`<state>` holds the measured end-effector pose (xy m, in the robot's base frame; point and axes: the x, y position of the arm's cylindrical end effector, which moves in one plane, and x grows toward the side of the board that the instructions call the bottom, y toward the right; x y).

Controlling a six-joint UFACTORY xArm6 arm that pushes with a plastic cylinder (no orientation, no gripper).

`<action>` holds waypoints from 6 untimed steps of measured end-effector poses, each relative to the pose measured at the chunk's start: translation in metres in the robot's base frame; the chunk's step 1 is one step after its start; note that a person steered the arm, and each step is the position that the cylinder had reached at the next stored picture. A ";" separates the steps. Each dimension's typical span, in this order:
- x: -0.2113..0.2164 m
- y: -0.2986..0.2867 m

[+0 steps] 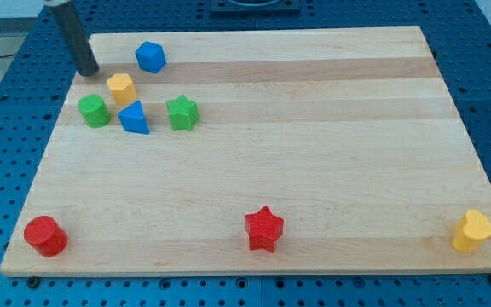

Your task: Push the blue cube into yellow hexagon

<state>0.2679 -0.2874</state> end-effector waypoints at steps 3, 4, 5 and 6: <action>-0.006 0.121; 0.037 0.118; 0.061 0.120; 0.056 0.174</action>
